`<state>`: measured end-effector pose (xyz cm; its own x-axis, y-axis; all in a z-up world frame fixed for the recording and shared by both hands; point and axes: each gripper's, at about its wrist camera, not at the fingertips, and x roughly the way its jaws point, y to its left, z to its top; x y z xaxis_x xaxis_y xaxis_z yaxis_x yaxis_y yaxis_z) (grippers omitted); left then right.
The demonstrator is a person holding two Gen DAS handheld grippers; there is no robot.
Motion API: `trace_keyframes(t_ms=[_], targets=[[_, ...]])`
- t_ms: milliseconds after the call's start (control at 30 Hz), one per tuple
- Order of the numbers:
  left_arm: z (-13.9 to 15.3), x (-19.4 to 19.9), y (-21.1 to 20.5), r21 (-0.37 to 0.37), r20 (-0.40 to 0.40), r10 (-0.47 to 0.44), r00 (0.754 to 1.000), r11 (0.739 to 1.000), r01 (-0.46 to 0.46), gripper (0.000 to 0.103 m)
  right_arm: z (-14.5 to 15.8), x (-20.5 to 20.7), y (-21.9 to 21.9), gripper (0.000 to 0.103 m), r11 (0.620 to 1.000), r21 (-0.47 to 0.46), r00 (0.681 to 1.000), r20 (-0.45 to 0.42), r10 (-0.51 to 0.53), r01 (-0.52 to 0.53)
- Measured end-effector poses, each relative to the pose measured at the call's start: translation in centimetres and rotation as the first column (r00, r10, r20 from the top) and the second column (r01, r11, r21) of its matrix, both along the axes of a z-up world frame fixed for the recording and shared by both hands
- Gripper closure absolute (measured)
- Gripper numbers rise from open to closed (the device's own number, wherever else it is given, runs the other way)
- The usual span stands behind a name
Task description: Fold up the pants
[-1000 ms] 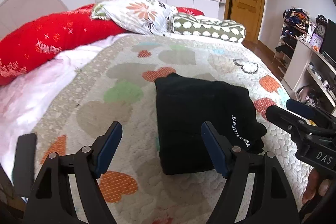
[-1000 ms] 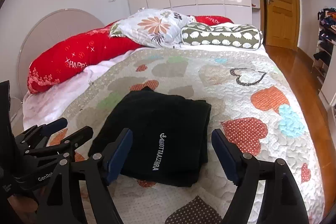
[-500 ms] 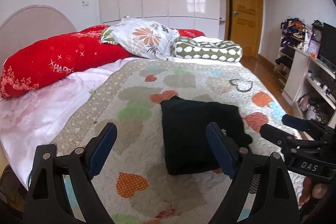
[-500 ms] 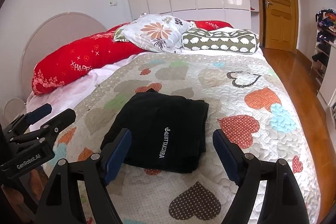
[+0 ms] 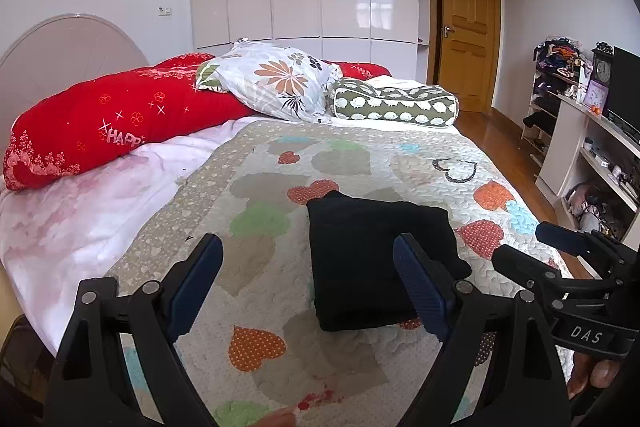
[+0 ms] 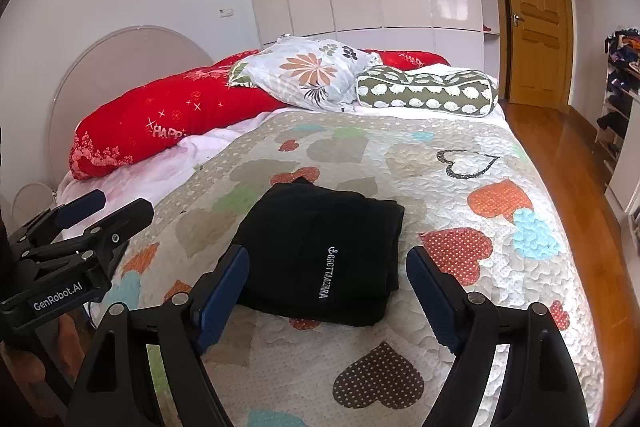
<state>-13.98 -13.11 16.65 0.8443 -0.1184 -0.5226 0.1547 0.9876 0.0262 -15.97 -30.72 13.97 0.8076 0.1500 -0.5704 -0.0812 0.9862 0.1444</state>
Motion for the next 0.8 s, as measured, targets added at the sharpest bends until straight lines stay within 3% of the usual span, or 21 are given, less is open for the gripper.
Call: trace_keyframes(t_ms=[800], targets=[[-0.4,0.6,-0.5,-0.001,-0.027,-0.017,0.999,1.0,0.017,0.015,-1.0,0.5,0.1,0.021,1.0,0.005,1.0,-0.027,0.016,-0.015]])
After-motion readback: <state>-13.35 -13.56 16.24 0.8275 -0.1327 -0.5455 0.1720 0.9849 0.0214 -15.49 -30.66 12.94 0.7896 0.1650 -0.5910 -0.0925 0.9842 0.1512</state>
